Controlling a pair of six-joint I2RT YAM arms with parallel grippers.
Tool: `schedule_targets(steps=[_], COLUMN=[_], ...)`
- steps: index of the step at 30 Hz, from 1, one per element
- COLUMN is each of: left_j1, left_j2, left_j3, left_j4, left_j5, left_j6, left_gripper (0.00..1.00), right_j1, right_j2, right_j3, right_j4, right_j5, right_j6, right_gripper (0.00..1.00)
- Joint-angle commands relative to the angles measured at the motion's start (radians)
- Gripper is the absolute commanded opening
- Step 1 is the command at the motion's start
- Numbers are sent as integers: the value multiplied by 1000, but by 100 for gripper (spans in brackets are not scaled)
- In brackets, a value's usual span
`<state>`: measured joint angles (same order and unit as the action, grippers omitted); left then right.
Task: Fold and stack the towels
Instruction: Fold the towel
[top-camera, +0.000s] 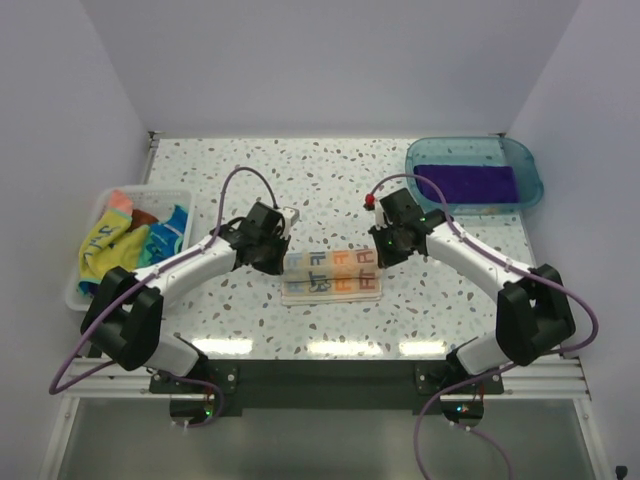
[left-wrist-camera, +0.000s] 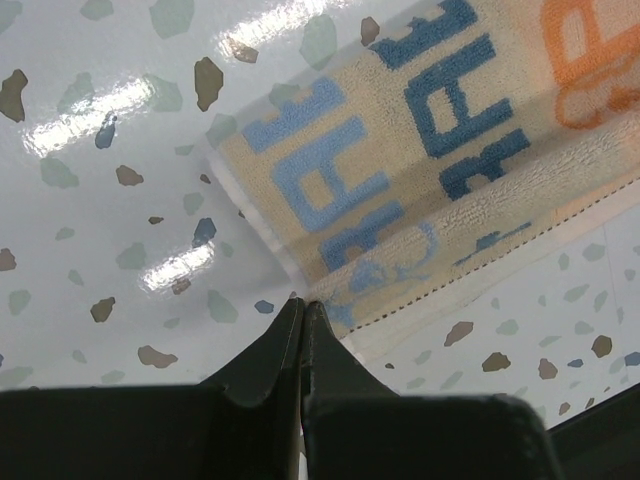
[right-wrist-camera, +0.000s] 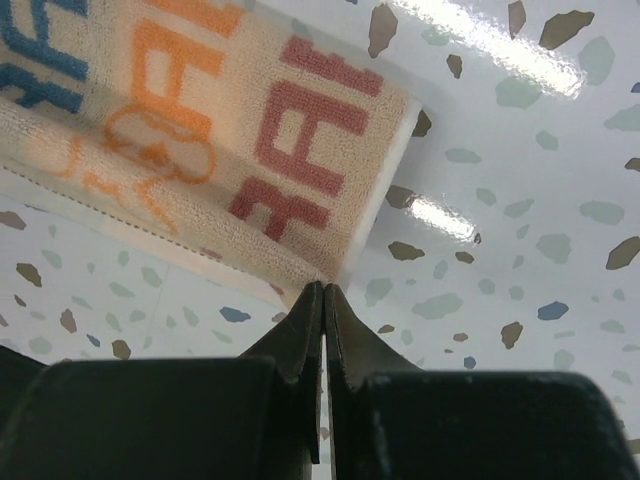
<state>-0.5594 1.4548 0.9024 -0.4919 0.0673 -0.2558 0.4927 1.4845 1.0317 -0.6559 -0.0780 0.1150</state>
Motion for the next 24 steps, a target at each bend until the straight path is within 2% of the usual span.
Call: schedule_targets(steps=[1,11,24], left_j1=[7,3,-8], left_j2=[-22,-30,-8], left_j3=[18,-57,-117], left_j4=[-53,-30,10], left_j5=[-31,19,43], left_j6=[-17,-46,-77], left_gripper=[0,0,0], right_j1=[-9,-8,-8], right_j2=[-59,-53,31], right_j3=[1,-85,-150], right_j4=[-39,-8,50], right_j5=[52,4,-3], right_j6=[8,74,129], right_gripper=[0,0,0])
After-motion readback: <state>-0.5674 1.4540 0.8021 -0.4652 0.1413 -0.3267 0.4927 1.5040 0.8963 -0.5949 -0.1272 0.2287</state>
